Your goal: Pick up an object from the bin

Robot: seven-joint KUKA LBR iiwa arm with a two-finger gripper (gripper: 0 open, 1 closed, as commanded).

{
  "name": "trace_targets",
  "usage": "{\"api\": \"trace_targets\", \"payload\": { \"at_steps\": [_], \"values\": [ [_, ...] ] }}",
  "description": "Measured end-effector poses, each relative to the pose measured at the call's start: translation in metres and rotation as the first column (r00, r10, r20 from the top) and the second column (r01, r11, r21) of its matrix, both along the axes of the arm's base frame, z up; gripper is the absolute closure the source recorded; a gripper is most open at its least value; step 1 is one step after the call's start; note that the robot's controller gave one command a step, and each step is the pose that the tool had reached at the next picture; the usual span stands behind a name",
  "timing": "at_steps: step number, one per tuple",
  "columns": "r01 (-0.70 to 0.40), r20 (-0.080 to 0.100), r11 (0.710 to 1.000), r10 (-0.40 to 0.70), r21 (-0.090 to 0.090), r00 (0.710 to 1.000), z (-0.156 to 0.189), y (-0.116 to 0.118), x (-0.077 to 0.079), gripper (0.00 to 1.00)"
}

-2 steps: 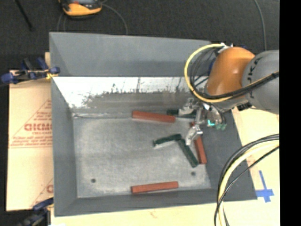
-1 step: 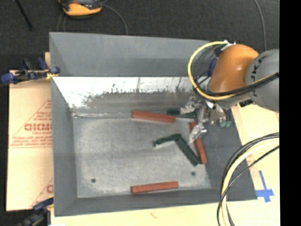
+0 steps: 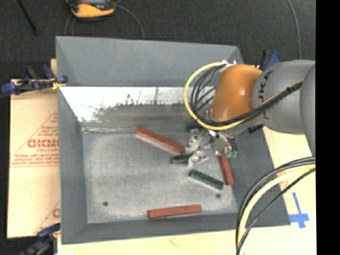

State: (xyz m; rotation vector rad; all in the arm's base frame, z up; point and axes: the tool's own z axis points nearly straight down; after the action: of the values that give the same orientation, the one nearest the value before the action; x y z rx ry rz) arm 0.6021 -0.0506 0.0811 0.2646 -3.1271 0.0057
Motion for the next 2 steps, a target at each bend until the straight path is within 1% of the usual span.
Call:
{"api": "trace_targets", "payload": {
  "at_steps": [2],
  "values": [
    [-0.002,0.002,1.0,0.002,0.0,1.0,0.0003,0.0001,0.0007,1.0]
  ]
}}
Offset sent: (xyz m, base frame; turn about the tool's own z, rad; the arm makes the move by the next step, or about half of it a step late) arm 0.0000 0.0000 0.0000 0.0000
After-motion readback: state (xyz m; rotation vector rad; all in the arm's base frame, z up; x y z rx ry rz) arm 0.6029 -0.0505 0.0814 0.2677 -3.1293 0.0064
